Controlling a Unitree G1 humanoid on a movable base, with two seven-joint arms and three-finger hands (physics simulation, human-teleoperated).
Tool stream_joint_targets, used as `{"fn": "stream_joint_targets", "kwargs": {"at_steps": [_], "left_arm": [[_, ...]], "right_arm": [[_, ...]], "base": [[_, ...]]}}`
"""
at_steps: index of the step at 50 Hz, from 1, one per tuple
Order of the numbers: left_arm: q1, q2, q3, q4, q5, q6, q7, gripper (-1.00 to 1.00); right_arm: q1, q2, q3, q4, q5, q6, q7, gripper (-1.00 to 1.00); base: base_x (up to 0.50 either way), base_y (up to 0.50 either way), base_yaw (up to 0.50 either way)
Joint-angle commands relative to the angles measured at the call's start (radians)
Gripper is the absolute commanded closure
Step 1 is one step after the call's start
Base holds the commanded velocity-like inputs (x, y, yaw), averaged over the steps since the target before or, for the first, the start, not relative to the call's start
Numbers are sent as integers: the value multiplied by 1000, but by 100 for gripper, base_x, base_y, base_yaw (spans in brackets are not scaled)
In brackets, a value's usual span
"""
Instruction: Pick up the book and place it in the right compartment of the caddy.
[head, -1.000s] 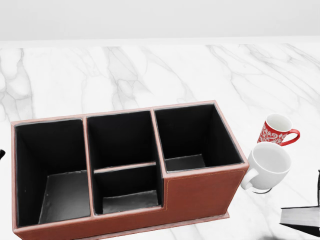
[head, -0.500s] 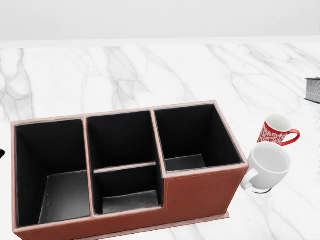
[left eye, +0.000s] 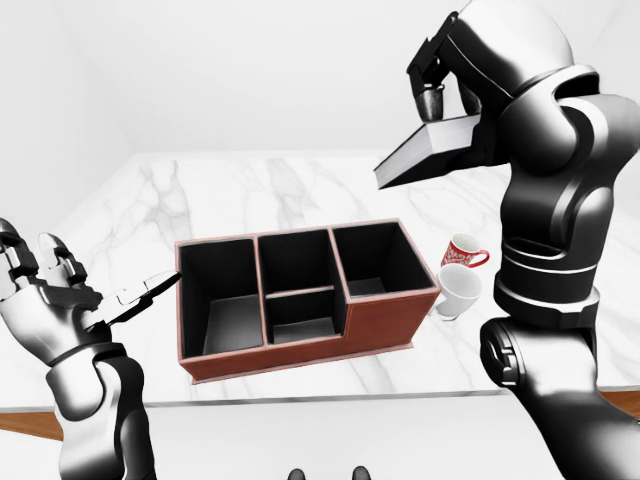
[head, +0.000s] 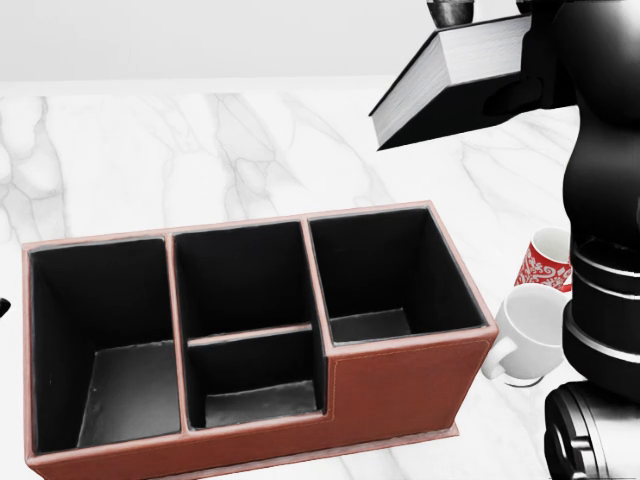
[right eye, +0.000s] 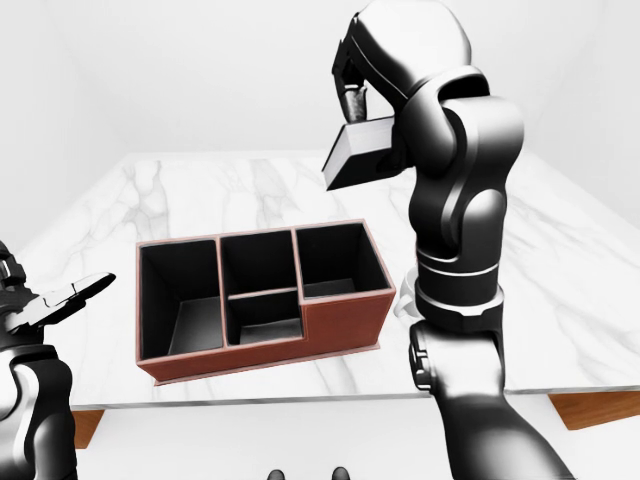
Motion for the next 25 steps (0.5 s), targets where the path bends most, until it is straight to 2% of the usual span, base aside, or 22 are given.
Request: {"fn": "stream_joint_targets", "kwargs": {"at_steps": [1,18,25], "left_arm": [[1,-1,1,2,0,0,-2,-100],[0,-1,-2,9,0,0,-1,-100],[-2,0,-5,12,3,0,1,-100]], "right_arm": [[-99,80,60,118,14,0,0,100],[-56,97,66,157,-53,0,0,100],[6,124,81,116,-53,0,0,100]], "base": [[0,0,0],[0,0,0],[0,0,0]]}}
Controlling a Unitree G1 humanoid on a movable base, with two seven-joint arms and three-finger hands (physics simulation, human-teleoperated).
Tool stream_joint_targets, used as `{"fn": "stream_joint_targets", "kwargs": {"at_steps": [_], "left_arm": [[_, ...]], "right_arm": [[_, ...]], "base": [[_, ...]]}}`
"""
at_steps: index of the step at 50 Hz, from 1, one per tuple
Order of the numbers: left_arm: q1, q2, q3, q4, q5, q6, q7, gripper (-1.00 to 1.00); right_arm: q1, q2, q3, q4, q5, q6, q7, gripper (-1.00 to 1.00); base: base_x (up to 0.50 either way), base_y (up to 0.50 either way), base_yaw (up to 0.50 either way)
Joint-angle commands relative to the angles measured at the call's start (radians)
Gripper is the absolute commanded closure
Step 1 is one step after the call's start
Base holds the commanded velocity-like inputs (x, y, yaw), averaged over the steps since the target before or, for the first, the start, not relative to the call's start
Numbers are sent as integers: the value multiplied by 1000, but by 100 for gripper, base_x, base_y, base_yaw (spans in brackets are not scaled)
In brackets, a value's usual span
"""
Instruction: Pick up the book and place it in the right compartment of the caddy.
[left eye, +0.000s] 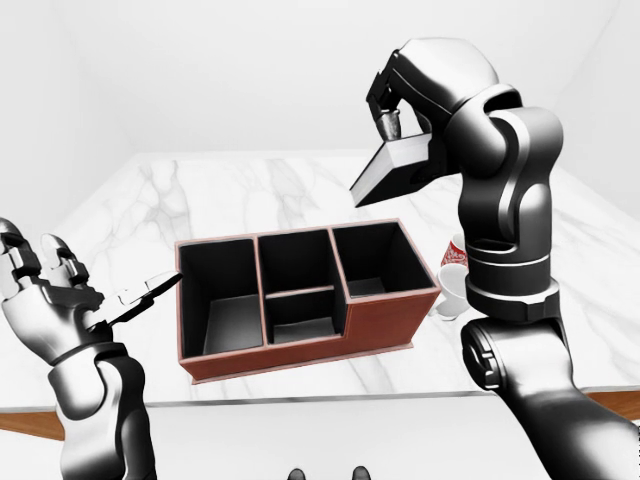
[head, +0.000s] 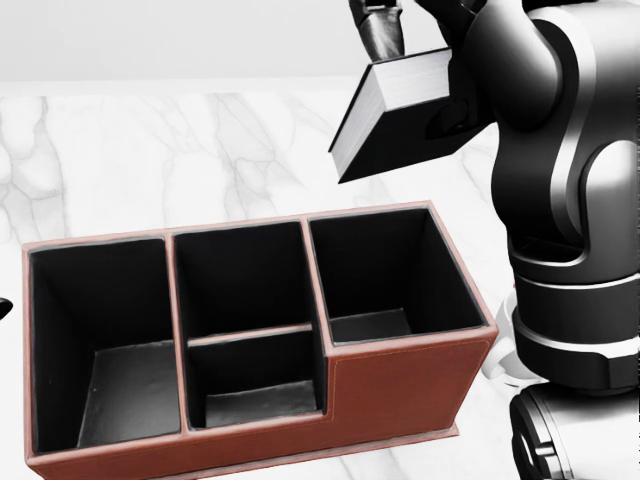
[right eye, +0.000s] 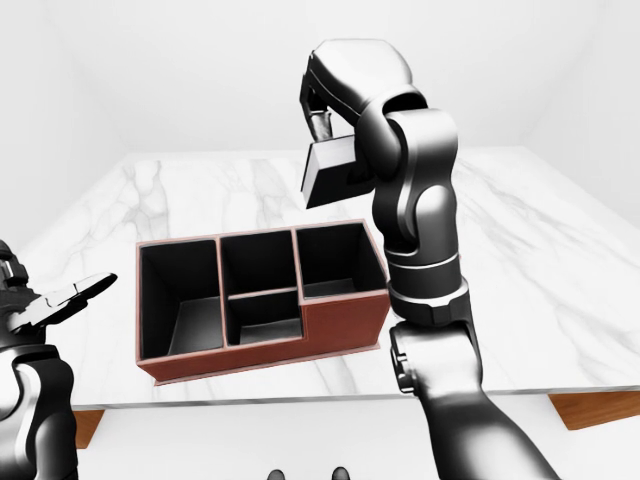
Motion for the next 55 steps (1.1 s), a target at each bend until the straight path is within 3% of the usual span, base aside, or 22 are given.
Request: {"fn": "stream_joint_targets", "kwargs": {"at_steps": [1,18,55], "left_arm": [[-1,2,-1,-3,-1,1,2,-100],[0,-1,-2,-8,0,1,1,-100],[3,-3,-6,11,5,-13,-2,-100]], "right_arm": [[44,33,13,-20,-32,0,0,100],[154,69,22,49,-22,0,0,100],[204,58,18,94,-33,0,0,100]], "base": [[0,0,0],[0,0,0],[0,0,0]]}}
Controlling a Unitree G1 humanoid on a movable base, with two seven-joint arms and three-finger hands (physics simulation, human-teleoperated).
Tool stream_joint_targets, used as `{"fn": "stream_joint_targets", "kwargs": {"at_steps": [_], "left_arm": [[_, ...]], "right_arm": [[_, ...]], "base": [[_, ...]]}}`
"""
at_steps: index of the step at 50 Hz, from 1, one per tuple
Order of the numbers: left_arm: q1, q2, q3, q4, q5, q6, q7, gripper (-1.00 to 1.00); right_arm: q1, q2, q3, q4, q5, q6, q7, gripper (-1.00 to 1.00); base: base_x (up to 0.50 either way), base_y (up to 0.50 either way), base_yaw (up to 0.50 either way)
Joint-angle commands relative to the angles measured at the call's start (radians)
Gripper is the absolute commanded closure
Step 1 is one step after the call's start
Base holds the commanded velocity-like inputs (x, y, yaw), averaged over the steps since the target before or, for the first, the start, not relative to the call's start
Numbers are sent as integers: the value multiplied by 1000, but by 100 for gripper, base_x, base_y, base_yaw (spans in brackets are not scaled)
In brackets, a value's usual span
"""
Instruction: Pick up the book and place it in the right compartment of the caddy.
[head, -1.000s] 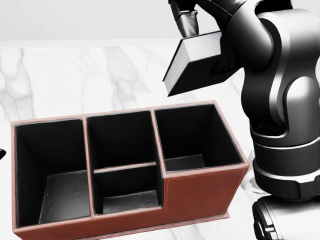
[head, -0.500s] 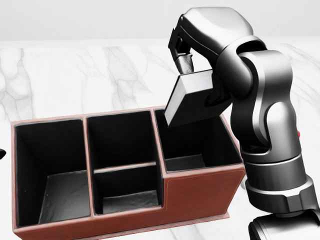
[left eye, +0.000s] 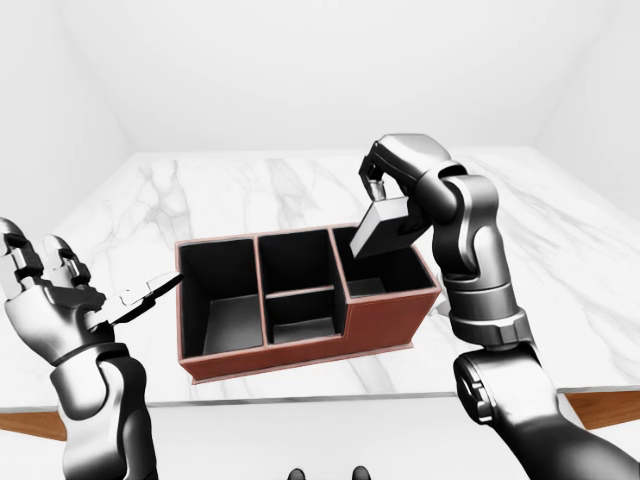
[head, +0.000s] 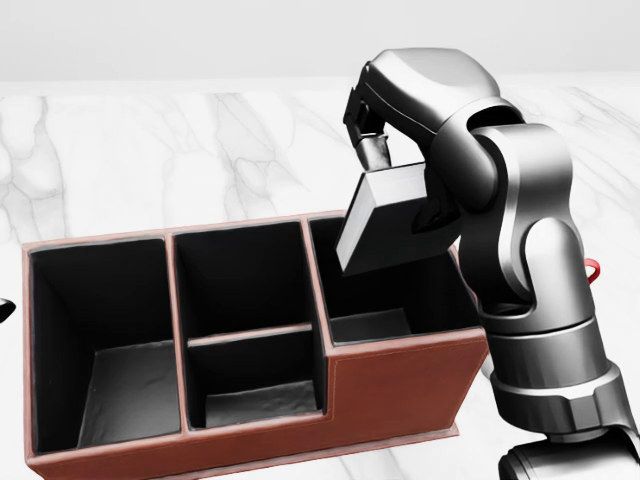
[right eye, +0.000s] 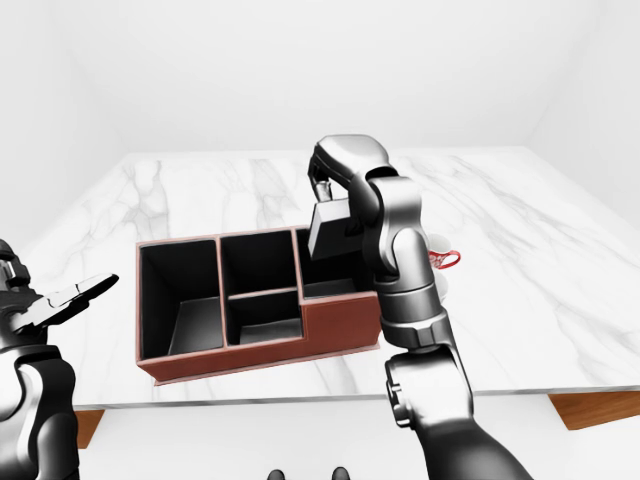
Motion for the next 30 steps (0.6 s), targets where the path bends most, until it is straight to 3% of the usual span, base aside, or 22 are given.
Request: {"fn": "stream_joint_targets", "kwargs": {"at_steps": [1,18,30], "left_arm": [[0,0,-2,4,2,-3,1,-100],[-2,2,-1,-7,0,10,3,-100],[-2,0,-3,0,3,3,2,-100]], "right_arm": [[9,-5,-8,10,-10,0,0,100],[38,11,1,29,-18,0,0,100],[45,24,9,34,-24,0,0,100]], "base": [[0,0,0],[0,0,0],[0,0,0]]}}
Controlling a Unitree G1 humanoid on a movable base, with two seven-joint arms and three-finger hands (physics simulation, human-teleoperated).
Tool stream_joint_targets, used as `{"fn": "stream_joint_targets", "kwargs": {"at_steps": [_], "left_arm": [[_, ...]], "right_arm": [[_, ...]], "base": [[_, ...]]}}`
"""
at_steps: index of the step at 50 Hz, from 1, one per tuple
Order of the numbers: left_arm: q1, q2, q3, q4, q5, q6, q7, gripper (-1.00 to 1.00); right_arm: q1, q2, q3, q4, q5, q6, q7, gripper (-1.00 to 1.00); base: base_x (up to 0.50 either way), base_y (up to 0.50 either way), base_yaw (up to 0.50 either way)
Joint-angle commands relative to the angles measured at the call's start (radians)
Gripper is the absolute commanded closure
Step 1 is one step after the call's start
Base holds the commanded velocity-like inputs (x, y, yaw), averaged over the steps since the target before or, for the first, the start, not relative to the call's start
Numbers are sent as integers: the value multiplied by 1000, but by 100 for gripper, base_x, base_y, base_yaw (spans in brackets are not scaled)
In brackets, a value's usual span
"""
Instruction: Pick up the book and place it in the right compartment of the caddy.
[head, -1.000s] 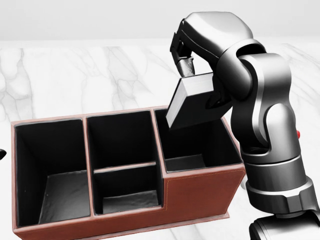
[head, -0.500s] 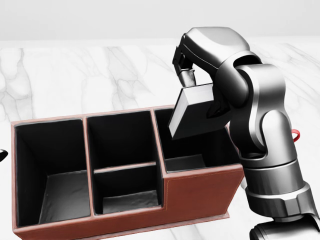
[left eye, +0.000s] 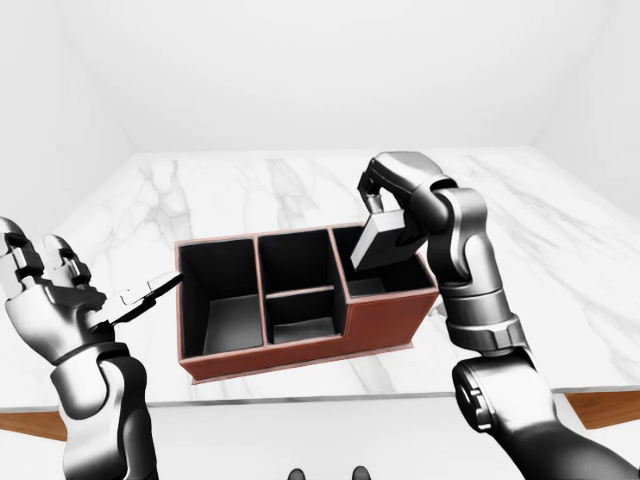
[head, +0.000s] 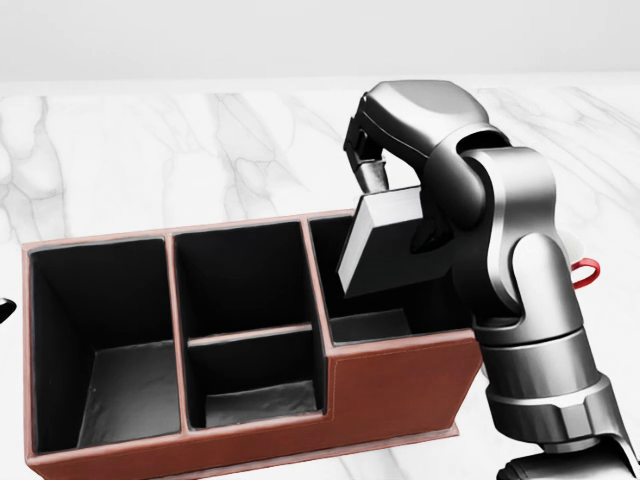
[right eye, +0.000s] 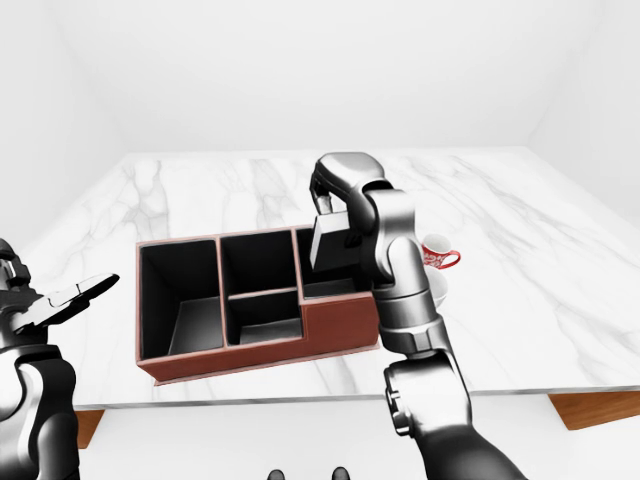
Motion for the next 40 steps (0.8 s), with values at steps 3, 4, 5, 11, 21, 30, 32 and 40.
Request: {"fn": "stream_joint_targets", "kwargs": {"at_steps": [3,4,5,11,21,30,32,40], "left_arm": [[-1,1,0,2,0,-1,0,-100],[-1,0,0,2,0,0,1,-100],[-1,0,-1,5,2,-4,0,-100],[1,-1,-3,5,3,-6,0,-100],[3,-2,-1,2,1,-5,-1,-100],[5,-4,-2,2,3,-7,-2,-100],[4,-3,-2,1,3,-5,-2,-100],[3,-3,-2,10,3,-12,-3,-100]], "right_arm": [[3,16,2,0,-14,0,0,100],[4,16,3,0,-14,0,0,100],[6,17,3,0,-13,0,0,100],[16,21,5,11,-13,0,0,100],[30,24,8,52,-13,0,0,100],[42,27,11,72,-9,0,0,100],[43,28,12,81,-7,0,0,100],[45,33,15,111,-1,0,0,100]], "base": [[0,0,0],[0,0,0],[0,0,0],[0,0,0],[0,0,0],[0,0,0],[0,0,0],[0,0,0]]}}
